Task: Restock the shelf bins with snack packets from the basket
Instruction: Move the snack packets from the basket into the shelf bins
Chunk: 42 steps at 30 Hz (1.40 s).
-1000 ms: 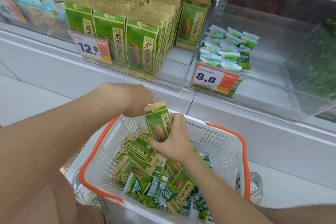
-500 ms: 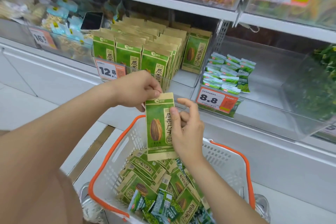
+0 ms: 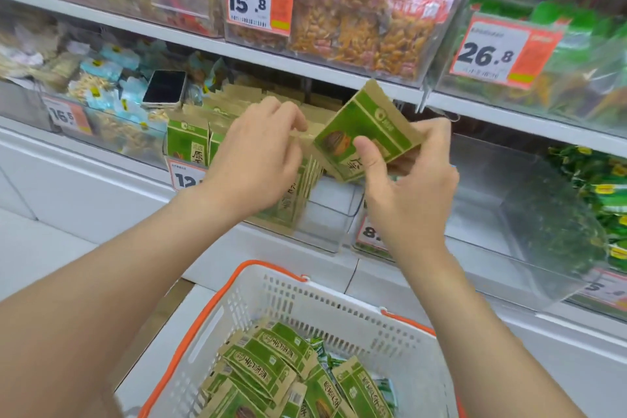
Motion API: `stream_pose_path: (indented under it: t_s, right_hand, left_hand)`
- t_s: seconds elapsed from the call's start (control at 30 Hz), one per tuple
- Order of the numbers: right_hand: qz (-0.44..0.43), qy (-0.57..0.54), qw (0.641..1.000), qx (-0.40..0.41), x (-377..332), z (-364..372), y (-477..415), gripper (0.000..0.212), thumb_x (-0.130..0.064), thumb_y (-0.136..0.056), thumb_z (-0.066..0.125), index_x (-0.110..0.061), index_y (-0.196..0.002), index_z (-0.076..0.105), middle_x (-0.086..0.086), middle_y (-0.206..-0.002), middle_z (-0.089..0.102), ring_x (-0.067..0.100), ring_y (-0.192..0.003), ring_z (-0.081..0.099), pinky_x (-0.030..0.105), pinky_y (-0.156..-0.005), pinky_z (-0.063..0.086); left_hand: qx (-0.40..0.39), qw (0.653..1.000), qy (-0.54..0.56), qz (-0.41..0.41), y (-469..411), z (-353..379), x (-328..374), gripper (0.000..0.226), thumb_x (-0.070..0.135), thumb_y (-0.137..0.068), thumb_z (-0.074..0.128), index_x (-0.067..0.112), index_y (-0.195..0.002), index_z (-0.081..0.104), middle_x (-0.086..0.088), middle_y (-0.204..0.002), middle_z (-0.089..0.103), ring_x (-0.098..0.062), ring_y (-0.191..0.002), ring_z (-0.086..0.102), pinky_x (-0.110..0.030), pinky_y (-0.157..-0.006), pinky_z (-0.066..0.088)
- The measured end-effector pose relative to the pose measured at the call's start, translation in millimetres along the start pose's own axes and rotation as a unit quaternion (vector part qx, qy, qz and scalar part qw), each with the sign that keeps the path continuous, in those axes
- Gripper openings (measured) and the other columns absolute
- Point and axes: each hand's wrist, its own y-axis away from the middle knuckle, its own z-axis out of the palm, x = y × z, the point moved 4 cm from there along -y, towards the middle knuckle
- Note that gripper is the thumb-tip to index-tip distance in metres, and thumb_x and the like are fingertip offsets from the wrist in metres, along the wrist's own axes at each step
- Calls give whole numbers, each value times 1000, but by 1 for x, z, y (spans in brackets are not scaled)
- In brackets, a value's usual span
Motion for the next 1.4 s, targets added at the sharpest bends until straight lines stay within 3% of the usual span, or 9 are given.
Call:
stream_pose_path:
  t_s: [0.1, 0.27, 0.43, 0.57, 0.73, 0.83, 1.1, 1.27, 1.4]
  right_hand:
    - [-38, 70, 996, -32, 9, 4, -31, 36, -27, -91, 81, -11, -98, 49, -2, -76, 68, 18, -63, 63, 42, -62, 50]
    - [-103, 107, 986, -70, 7, 4, -62, 37, -23, -91, 76, -11, -120, 56, -14, -93, 66, 20, -64, 62, 40, -64, 52]
    - [-107, 143, 975, -135, 30, 18, -47, 38, -15, -92, 74, -9, -124, 55, -8, -113, 66, 14, -95, 65, 18, -83, 45]
    - [-62, 255, 936, -232, 55, 46, -42, 32, -23, -89, 74, -21, -112, 52, -1, -105, 67, 27, -97, 63, 41, -80, 52]
    - [35, 417, 844, -336, 67, 78, -59, 26, -21, -87, 75, -17, -110, 63, 8, -105, 69, 37, -109, 60, 46, -94, 44]
    - [45, 468, 803, -365, 66, 95, -75, 19, -10, -87, 68, -14, -96, 52, 9, -98, 59, 39, -109, 63, 49, -100, 42]
    - [87, 535, 760, -358, 91, 116, -99, 49, -8, -90, 64, -9, -137, 52, 15, -131, 58, 39, -125, 57, 51, -113, 30]
    - [114, 539, 736, -392, 111, 122, -103, 65, -7, -87, 69, -10, -147, 44, 17, -141, 54, 41, -136, 48, 58, -120, 20]
    - [97, 558, 747, -349, 117, 122, -105, 75, -13, -80, 77, -9, -146, 42, 17, -135, 60, 41, -133, 51, 54, -115, 28]
  left_hand:
    - [-69, 993, -90, 19, 0, 15, -2, 39, 37, -99, 57, 19, -133, 52, -3, -132, 53, -29, -125, 49, -50, -104, 41]
    - [-134, 982, -125, 43, -4, 34, -10, 54, 54, -102, 46, 20, -144, 46, -2, -155, 44, -26, -148, 35, -54, -120, 25]
    - [-152, 972, -177, 38, -11, 47, -15, 54, 64, -98, 42, 23, -133, 50, -1, -144, 54, -26, -137, 49, -55, -118, 28]
    - [-155, 964, -214, 16, -14, 53, -11, 61, 63, -92, 49, 17, -132, 48, -10, -151, 48, -31, -142, 41, -56, -115, 29]
    - [-157, 959, -233, 20, -18, 55, -8, 56, 63, -90, 51, 17, -122, 48, -7, -135, 59, -32, -136, 46, -57, -107, 33]
    - [-155, 958, -240, 21, -18, 56, -9, 57, 65, -90, 50, 17, -122, 48, -7, -135, 59, -32, -134, 46, -59, -108, 33]
    - [-152, 955, -255, 5, -19, 60, 1, 56, 63, -87, 51, 17, -118, 48, -9, -128, 58, -35, -121, 50, -60, -106, 34]
    - [-148, 954, -259, -1, -19, 61, 2, 54, 61, -87, 54, 17, -118, 48, -9, -125, 56, -35, -119, 50, -60, -106, 34]
    - [-144, 955, -260, -3, -18, 61, 3, 57, 61, -87, 55, 15, -120, 48, -10, -129, 52, -36, -120, 49, -61, -108, 33]
